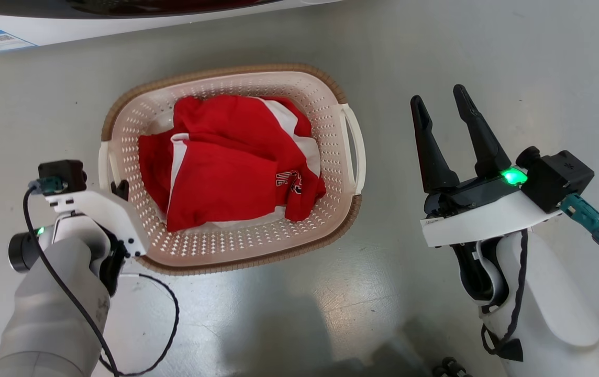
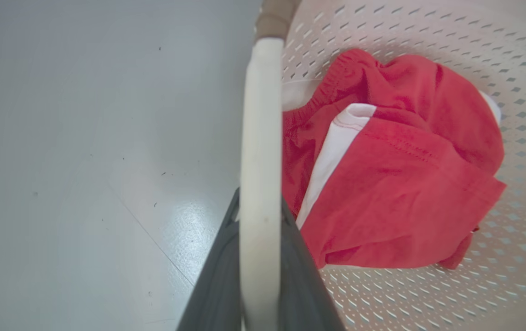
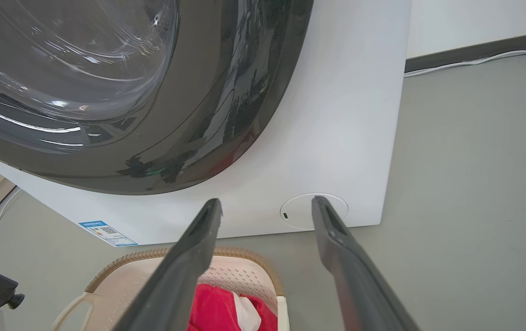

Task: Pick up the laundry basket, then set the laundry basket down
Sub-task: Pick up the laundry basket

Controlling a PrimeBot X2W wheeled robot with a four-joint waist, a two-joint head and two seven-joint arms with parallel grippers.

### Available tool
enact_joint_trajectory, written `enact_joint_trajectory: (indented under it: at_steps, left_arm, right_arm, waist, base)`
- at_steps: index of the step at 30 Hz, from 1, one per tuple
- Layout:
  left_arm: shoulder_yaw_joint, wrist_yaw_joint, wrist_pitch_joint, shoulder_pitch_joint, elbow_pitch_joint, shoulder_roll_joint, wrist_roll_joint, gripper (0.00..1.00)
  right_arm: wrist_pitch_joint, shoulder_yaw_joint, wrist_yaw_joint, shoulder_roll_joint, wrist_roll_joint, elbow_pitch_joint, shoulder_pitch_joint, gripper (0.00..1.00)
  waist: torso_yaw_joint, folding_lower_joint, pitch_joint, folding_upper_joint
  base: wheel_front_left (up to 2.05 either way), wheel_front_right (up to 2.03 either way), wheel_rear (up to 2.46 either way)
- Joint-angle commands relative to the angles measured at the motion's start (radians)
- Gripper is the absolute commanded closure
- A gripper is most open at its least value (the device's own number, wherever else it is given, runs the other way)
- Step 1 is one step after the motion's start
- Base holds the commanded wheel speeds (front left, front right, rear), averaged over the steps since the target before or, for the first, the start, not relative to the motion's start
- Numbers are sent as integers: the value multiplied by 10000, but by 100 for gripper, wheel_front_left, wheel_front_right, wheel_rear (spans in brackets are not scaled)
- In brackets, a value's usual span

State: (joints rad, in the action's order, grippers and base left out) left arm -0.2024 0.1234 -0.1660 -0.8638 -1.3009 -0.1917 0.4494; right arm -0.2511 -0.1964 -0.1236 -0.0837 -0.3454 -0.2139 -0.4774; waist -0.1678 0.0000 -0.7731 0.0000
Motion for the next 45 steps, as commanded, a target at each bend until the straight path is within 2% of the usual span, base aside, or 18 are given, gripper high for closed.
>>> enact_joint_trajectory:
  at_steps: [1, 12, 13, 14, 15, 26, 36, 45]
  left_arm:
    - [143, 67, -69, -148, 103, -328, 96, 100]
    - [-76, 71, -89, -200, 103, -243, 385, 100]
    - [-89, 71, -118, -197, 103, -247, 394, 77]
    - [-100, 71, -138, -193, 103, -243, 402, 19]
    - [-111, 71, -150, -188, 102, -236, 411, 0]
    - [-213, -35, -208, -7, 102, -130, 505, 0]
    - [-135, -47, -577, 334, 102, -165, 707, 0]
    - [-42, 12, -945, 816, 767, -160, 779, 0]
  right_arm:
    - [-107, -183, -71, 51, -80, 210, 207, 0]
    - [-107, -211, -71, 40, -68, 170, 153, 0]
    - [-107, -208, -71, 33, -71, 166, 149, 0]
    - [-107, -205, -71, 26, -72, 161, 145, 0]
    - [-107, -207, -71, 20, -71, 152, 142, 0]
    - [-107, -280, -71, -6, -92, 33, 131, 0]
    - [-107, -348, -71, -33, -238, -174, 242, 0]
    - [-107, -313, -71, -70, -337, -386, 530, 0]
  waist:
    - [12, 0, -19, 0]
    - [97, 0, -74, 0]
    - [106, 0, -73, 0]
    - [116, 0, -70, 0]
    - [127, 0, -65, 0]
    - [213, 0, 168, 0]
    - [207, 0, 823, 0]
    - [370, 0, 2090, 0]
  base:
    - [0, 0, 0]
    - [0, 0, 0]
    - [0, 0, 0]
    - [0, 0, 0]
    - [0, 0, 0]
    - [0, 0, 0]
    - [0, 0, 0]
    - [0, 0, 0]
